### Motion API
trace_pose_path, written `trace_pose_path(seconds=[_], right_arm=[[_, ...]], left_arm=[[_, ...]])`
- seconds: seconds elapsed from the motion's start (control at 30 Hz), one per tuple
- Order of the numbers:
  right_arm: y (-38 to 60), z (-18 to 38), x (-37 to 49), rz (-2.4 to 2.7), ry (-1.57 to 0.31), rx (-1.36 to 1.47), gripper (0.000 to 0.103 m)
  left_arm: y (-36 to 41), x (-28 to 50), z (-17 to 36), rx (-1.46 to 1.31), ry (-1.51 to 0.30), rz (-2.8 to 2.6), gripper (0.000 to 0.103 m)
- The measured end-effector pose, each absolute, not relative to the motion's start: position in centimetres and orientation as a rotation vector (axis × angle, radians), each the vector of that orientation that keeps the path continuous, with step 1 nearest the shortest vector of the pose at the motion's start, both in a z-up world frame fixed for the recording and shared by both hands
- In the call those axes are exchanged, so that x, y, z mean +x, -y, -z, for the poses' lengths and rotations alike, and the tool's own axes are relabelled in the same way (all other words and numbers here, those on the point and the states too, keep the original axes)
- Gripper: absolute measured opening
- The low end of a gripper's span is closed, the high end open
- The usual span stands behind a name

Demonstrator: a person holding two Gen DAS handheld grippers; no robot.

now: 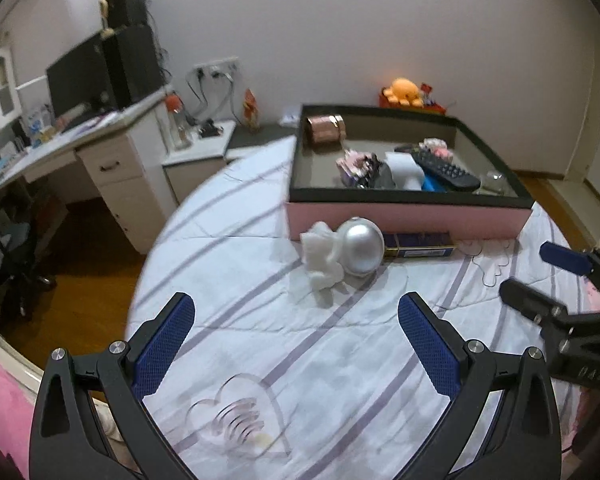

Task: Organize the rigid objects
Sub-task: 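Grasp the white astronaut figurine with the left tool while the right tool approaches the blue box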

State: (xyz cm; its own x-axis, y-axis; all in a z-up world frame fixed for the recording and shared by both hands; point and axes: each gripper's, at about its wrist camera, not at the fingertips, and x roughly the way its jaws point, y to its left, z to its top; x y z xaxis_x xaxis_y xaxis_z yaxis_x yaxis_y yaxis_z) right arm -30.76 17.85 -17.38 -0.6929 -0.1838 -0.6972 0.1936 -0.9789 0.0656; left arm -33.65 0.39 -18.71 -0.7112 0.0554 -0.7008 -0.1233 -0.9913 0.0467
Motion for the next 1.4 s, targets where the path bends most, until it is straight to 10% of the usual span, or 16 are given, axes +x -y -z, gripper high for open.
trace_pose_path(seconds=[0.5, 0.6, 1.23, 1.4], right_arm=[[-19.1, 20.6, -34.3, 2.658, 0.0, 1.24, 0.086], [-19.2, 20.8, -34.7, 2.652, 0.002, 1.254, 0.086], [-14.4, 21.3, -38.2, 2.532, -0.049, 1.23, 0.085], [-12.2, 20.6, -36.5, 2.431, -0.098, 1.162, 0.068]], left_arm=[[-3.3, -42.2, 22.9, -1.395, -0.043, -2.7, 0.102], [-2.8, -42.1, 22.7, -1.324, 0.043, -2.692, 0.074], [1.6, -34.8, 20.4, -1.23, -0.031, -2.755, 0.073], [2.5, -34.2, 20.6, -1.232, -0.005, -2.762, 0.073]])
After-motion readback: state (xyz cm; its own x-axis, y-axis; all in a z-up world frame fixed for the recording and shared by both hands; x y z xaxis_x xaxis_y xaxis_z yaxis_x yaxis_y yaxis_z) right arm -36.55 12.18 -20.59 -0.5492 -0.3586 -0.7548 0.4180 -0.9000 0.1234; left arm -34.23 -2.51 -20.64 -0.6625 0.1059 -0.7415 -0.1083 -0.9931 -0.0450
